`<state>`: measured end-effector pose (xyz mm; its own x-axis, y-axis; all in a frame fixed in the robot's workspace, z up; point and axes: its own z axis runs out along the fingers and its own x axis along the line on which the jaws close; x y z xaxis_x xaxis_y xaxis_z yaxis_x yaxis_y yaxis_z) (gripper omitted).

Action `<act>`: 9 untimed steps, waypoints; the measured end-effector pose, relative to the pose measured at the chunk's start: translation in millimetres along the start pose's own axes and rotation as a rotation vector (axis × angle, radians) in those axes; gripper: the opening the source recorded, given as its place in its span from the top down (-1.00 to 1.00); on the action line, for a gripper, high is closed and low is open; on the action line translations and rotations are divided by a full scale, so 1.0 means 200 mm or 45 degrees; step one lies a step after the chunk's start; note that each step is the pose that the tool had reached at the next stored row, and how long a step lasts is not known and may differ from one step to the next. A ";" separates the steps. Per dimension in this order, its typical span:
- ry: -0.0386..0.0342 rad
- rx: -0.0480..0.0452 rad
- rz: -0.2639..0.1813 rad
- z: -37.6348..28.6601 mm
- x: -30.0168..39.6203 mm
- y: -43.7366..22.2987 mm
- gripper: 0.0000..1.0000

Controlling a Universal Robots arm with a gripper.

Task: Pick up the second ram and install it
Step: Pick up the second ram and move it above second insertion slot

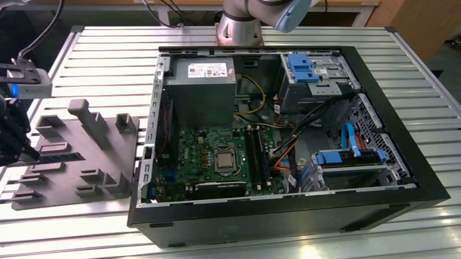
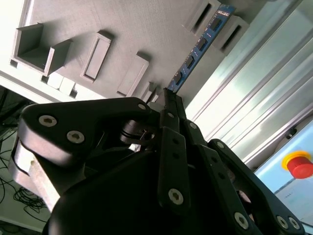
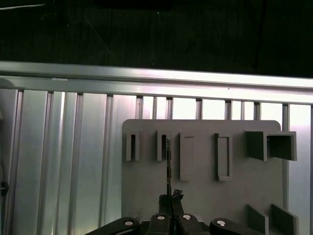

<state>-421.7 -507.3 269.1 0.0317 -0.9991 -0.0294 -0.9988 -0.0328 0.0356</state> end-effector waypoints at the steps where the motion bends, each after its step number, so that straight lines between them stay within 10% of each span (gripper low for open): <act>1: 0.0000 0.000 0.000 -0.005 0.000 0.000 0.76; 9: 0.0001 0.003 0.000 -0.043 -0.001 0.002 0.76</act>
<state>-421.9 -507.3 277.7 0.0318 -0.9991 -0.0293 -0.9989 -0.0328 0.0335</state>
